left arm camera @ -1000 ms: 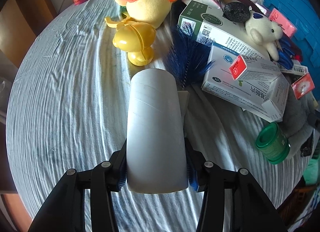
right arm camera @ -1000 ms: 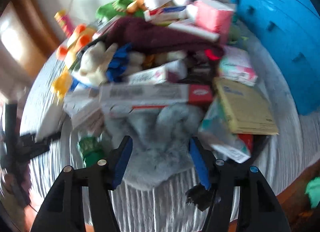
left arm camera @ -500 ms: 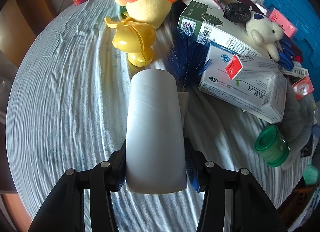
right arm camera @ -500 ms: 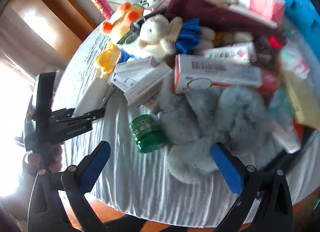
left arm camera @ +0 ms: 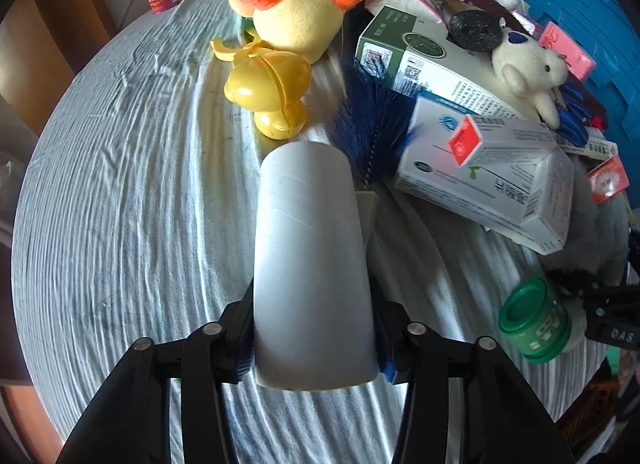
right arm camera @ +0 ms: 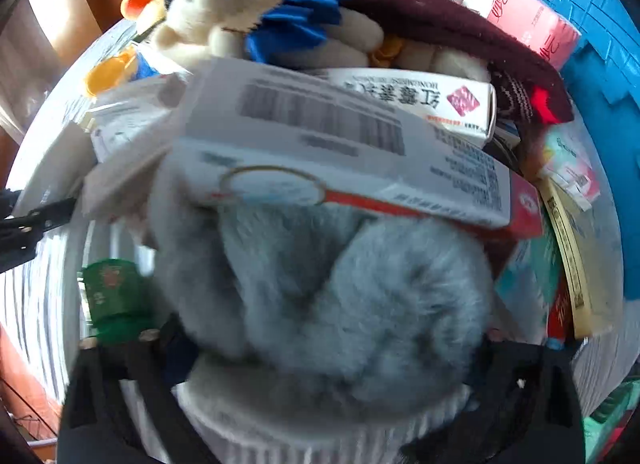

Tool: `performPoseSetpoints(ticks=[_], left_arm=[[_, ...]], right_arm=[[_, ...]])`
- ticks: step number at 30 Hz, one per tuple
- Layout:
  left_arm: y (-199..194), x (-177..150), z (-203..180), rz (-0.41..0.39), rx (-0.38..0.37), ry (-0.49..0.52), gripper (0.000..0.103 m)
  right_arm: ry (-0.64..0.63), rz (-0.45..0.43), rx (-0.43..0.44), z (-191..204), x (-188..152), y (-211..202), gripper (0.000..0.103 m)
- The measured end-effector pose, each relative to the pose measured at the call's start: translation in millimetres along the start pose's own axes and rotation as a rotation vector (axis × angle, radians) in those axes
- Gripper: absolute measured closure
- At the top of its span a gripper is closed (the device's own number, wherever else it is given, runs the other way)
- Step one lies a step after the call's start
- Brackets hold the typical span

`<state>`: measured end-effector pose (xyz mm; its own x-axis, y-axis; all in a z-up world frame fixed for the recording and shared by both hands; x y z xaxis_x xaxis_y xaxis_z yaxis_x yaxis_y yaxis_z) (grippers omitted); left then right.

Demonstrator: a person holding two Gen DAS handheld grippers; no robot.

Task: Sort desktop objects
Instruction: 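Hold the white paper cup in the left tool while the right tool closes on the grey fluffy item, then lift the white paper cup with the left tool while the right tool lifts the grey fluffy item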

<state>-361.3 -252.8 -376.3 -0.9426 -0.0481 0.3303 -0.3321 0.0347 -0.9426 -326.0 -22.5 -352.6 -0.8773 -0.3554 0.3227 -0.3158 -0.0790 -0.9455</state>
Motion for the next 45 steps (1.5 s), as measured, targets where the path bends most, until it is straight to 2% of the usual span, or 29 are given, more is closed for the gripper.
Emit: performPoseSetpoints(ticks=[1, 5, 7, 10, 11, 12, 14, 16, 19, 22, 24, 27, 30, 45], left_arm=[[-1.1, -2.1, 0.5, -0.001, 0.0, -0.001, 0.057], [-8.6, -7.7, 5.2, -0.002, 0.006, -0.01, 0.057], [-9.5, -8.5, 8.0, -0.004, 0.011, -0.009, 0.057], [-13.4, -8.8, 9.0, -0.017, 0.018, -0.007, 0.057], [-18.8, -10.6, 9.6, -0.026, 0.017, -0.008, 0.058], [-24.2, -12.3, 10.2, -0.035, 0.016, -0.009, 0.058], [-40.7, -10.2, 12.6, -0.058, 0.015, -0.011, 0.058], [-53.2, -10.2, 12.8, -0.08, 0.011, -0.01, 0.058], [-82.2, -15.3, -1.0, -0.121, 0.018, -0.008, 0.058], [-95.8, -6.0, 11.1, -0.16, 0.022, -0.01, 0.058], [-95.2, 14.1, 30.7, -0.179, 0.024, -0.013, 0.058], [-131.4, -1.1, 4.3, -0.21, 0.033, -0.018, 0.058], [-148.4, -4.1, 1.0, -0.231, 0.043, -0.025, 0.058], [-225.7, 13.3, -7.7, -0.391, 0.057, -0.049, 0.058]], right_arm=[[0.005, 0.001, 0.014, 2.1, -2.7, -3.1, 0.024], [0.0, -0.004, -0.003, 1.9, -2.7, -1.0, 0.026], [0.016, -0.021, 0.013, 0.3, 3.0, 0.6, 0.016], [0.014, -0.077, 0.011, 0.7, 10.5, 5.0, 0.012], [0.008, -0.085, -0.004, 2.3, 12.3, 5.6, 0.013], [0.003, -0.088, -0.018, 4.1, 13.9, 5.8, 0.022], [0.01, -0.098, -0.03, 5.6, 14.9, -1.6, 0.028], [0.023, -0.131, -0.008, 6.9, 14.1, -16.8, 0.035], [0.03, -0.198, 0.022, 9.0, 16.5, -45.4, 0.038], [0.029, -0.259, 0.044, 11.5, 26.8, -67.3, 0.04], [0.025, -0.296, 0.059, 11.3, 34.9, -82.8, 0.04], [0.005, -0.346, 0.073, 18.8, 48.4, -100.8, 0.041], [-0.017, -0.391, 0.083, 32.1, 52.5, -122.8, 0.041], [-0.057, -0.564, 0.055, 54.1, 84.7, -213.3, 0.041]])
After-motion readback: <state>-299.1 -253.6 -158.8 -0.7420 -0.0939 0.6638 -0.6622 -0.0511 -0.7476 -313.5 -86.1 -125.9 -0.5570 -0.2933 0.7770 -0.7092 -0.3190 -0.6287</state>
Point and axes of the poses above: each gripper's, at about its wrist camera, not at the fingertips, and y roughly the way its jaws point, z to its left, x to its top, the point moved 5 cm from there along y, roughly the way its jaws point, and after that the axes turned 2 degrees about z, right-handed, at the moved point
